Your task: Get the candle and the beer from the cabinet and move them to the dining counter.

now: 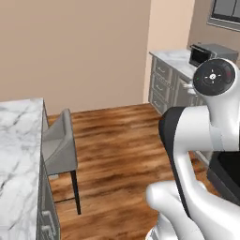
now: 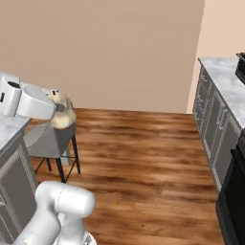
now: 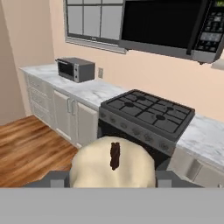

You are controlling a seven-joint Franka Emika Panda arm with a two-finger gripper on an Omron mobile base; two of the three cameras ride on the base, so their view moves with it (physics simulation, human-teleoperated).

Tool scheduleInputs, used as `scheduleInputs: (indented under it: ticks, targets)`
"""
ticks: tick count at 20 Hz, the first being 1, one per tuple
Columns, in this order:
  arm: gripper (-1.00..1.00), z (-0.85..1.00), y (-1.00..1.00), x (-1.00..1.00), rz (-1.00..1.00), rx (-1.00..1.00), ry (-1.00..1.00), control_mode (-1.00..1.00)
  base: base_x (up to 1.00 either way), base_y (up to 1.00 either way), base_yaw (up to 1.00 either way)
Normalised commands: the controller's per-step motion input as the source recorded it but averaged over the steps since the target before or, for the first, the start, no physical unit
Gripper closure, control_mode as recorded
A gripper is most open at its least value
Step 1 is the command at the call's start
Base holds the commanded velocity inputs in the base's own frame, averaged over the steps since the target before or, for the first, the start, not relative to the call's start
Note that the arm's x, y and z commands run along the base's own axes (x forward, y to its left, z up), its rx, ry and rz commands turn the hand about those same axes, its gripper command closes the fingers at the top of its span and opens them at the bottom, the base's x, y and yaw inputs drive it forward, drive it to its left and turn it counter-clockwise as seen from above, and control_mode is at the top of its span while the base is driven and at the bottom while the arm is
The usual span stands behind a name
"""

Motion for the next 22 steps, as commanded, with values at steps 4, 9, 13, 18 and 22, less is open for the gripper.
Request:
scheduleInputs:
  ticks: [4, 9, 13, 18, 22]
  targets:
    - [1.0, 0.0, 0.0, 0.0, 0.0, 0.0, 0.0, 1.0, -0.11, 0.49, 0.49]
    - [1.0, 0.0, 0.0, 0.0, 0.0, 0.0, 0.0, 1.0, -0.1, 0.45, 0.49]
    - [1.0, 0.0, 0.0, 0.0, 0.0, 0.0, 0.0, 1.0, -0.1, 0.42, 0.48]
    - [1.0, 0.0, 0.0, 0.0, 0.0, 0.0, 0.0, 1.0, -0.06, 0.35, 0.47]
    - [1.0, 0.0, 0.0, 0.0, 0.0, 0.0, 0.0, 1.0, -0.13, 0.44, 0.47]
